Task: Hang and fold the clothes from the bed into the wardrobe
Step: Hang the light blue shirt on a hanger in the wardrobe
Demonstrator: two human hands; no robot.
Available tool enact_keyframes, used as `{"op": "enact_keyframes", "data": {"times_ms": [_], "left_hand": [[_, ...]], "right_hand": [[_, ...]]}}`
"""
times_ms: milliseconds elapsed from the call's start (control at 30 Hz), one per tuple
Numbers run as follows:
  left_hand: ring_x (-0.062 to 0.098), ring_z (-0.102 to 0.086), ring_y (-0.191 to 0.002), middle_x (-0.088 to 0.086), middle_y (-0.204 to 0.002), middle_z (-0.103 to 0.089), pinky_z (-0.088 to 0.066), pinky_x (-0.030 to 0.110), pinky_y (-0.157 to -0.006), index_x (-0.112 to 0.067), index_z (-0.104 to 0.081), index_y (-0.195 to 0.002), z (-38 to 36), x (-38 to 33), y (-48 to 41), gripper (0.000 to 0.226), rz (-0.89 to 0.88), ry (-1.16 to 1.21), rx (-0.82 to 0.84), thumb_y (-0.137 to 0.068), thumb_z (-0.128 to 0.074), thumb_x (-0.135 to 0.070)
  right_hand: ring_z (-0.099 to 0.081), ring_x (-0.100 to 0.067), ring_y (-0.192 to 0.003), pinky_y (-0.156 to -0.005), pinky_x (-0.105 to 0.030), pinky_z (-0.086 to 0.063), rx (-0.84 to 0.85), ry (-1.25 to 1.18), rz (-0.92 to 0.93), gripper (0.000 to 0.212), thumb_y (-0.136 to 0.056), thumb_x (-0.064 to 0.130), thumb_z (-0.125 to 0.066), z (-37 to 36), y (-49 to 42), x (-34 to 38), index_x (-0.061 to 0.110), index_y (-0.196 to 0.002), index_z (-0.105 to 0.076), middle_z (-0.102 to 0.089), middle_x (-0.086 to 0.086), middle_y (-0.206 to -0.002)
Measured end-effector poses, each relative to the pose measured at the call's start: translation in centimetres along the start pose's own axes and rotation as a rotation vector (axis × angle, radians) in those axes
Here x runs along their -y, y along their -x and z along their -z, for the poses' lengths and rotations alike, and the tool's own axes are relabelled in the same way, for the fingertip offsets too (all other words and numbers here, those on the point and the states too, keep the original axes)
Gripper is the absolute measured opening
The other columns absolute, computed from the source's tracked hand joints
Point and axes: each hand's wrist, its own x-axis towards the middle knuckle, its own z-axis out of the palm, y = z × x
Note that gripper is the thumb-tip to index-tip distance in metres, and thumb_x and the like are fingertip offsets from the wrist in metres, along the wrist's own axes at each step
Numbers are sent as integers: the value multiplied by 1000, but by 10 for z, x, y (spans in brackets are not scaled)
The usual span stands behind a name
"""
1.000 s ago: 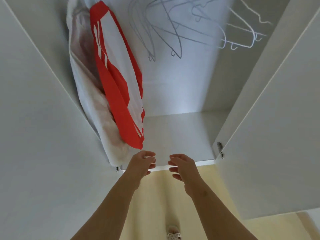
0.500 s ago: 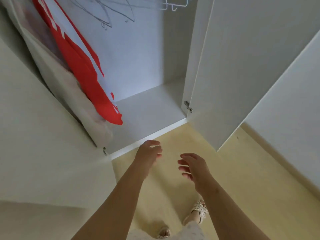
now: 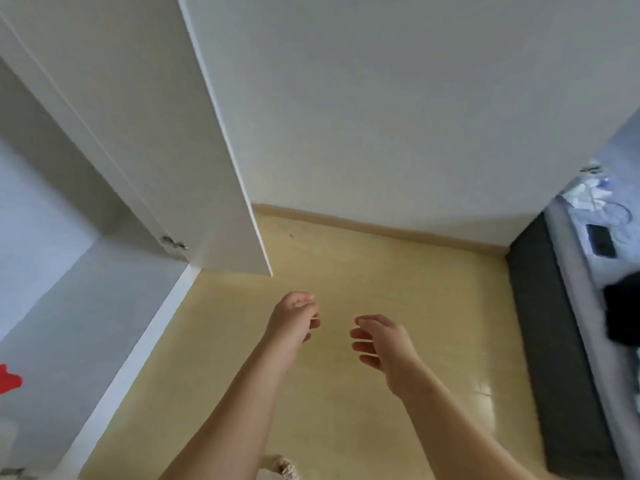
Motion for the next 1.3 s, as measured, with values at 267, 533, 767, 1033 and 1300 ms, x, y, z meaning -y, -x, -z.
{"op": "enact_keyframes", "data": {"times_ms": [267,533,767,1033,1300], "left_hand": [[11,-54,-65,0,-82,-58,-36,22,-55,-20,-50,-107,-225,-11,64,20,-66,-230,376,-91,-48,-8],[10,-53,-66,-3,-78,-57,-36,22,-55,-20,-54,-95,-393,-8,123,14,-89,-400,657,-91,-47,-8],[11,-57,-72,-3,-85,-61,-41,23,-61,-23,-56,-91,-496,-9,132,14,-120,-549,800,-93,-47,-13],[8,-55,-68,-4,-82,-59,-38,20,-58,-23,-55,-91,-619,-47,109,16,-148,-606,863,-94,-43,-13],[8,-57,-72,-3,-88,-62,-41,19,-57,-23,-57,-97,-754,-78,96,18,-188,-738,922,-94,-42,-14]], "right_hand": [[-54,-15,-61,-59,-25,-41,-370,-295,-46,16,-91,11,-48,224,36,-46,16,-84,-61,-60,-2,-75],[-54,-14,-57,-58,-24,-40,-621,-498,-31,12,-90,12,-53,380,71,-78,15,-82,-60,-60,0,-67],[-51,-17,-57,-56,-25,-39,-765,-690,-43,13,-91,7,-52,460,76,-89,11,-82,-61,-61,-5,-67],[-50,-18,-60,-57,-25,-40,-842,-754,-17,12,-94,7,-48,564,37,-45,7,-89,-59,-57,-7,-73],[-60,-20,-74,-64,-27,-48,-968,-839,21,18,-95,8,-45,674,3,-14,12,-89,-62,-64,-8,-85]]}}
